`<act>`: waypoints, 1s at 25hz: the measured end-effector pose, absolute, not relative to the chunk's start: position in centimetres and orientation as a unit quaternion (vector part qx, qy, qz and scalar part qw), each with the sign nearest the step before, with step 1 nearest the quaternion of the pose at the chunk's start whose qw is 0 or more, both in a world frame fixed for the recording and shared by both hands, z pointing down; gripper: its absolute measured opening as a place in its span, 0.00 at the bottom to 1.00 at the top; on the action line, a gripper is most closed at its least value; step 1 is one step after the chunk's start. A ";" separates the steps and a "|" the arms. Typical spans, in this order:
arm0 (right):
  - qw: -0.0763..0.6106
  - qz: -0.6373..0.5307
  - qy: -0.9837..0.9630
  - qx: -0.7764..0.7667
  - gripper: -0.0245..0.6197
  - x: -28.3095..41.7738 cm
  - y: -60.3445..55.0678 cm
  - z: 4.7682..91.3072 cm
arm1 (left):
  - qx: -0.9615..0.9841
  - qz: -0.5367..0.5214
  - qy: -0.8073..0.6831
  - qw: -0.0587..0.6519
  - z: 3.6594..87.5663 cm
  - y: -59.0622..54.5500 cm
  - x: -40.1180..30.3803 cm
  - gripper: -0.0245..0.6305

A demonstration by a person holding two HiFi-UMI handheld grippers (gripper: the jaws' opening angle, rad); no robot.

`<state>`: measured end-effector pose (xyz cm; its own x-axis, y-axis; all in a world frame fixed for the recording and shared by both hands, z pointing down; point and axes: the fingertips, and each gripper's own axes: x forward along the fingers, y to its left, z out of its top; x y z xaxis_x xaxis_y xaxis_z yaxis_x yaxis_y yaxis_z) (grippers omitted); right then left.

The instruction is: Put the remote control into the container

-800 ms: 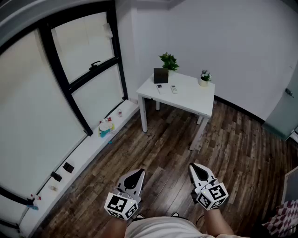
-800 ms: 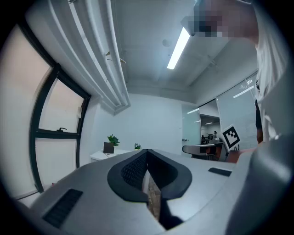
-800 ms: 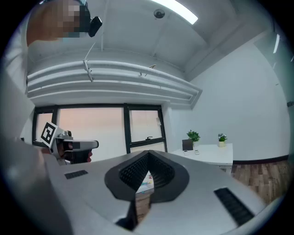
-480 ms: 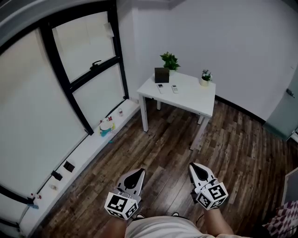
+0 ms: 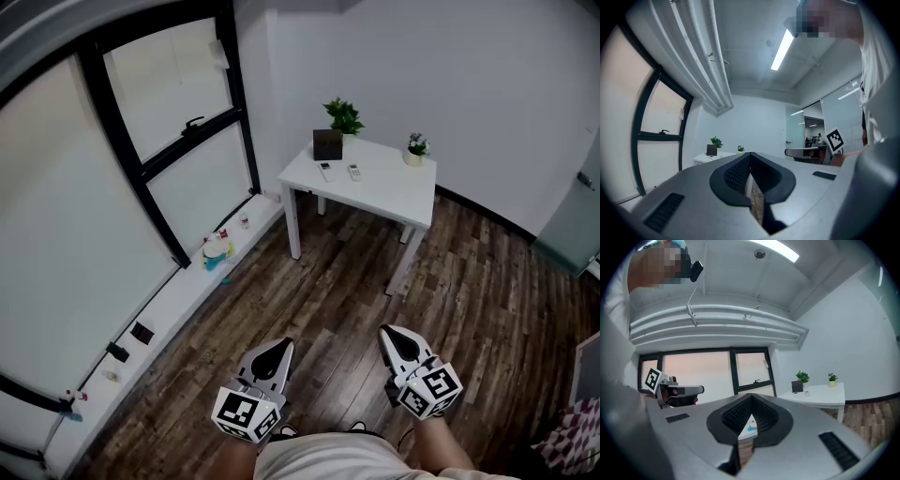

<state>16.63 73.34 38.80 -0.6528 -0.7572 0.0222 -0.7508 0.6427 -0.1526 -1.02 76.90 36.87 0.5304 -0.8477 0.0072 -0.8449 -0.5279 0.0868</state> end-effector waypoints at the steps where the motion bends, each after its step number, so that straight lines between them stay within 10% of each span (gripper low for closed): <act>1: 0.021 -0.077 0.907 -0.414 0.06 16.1 73.4 38.9 | 0.874 -0.019 -0.484 0.041 36.9 77.0 -1.4 0.05; 25: 0.005 -0.111 0.915 -0.388 0.05 4.1 64.9 42.7 | 0.859 -0.012 -0.508 0.068 40.6 70.1 -13.5 0.05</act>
